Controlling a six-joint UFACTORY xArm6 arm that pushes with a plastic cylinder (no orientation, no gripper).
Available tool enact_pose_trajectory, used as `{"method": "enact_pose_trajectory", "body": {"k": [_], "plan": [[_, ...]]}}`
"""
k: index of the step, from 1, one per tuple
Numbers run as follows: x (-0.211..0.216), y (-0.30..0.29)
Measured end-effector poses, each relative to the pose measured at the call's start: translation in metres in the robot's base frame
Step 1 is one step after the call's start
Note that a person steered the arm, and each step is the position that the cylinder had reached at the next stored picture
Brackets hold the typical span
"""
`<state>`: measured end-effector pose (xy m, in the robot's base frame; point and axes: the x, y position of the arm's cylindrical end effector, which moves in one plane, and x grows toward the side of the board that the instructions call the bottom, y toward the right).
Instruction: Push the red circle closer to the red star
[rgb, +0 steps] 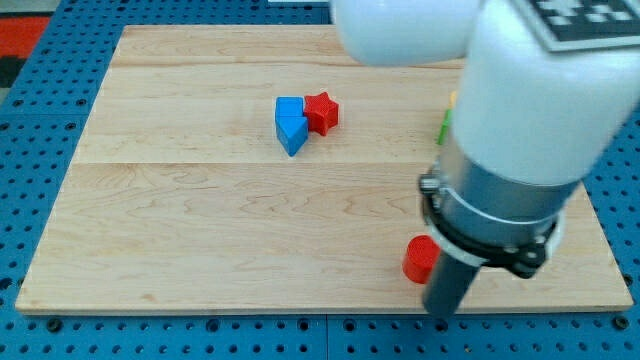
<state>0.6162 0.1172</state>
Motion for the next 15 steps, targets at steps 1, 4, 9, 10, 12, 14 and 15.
{"method": "enact_pose_trajectory", "body": {"k": [1,4,9,10,12,14,15], "plan": [[-0.001,0.010],[-0.039,0.002],[-0.061,-0.091],[-0.074,-0.104],[-0.108,-0.127],[-0.156,-0.130],[-0.174,-0.127]]}}
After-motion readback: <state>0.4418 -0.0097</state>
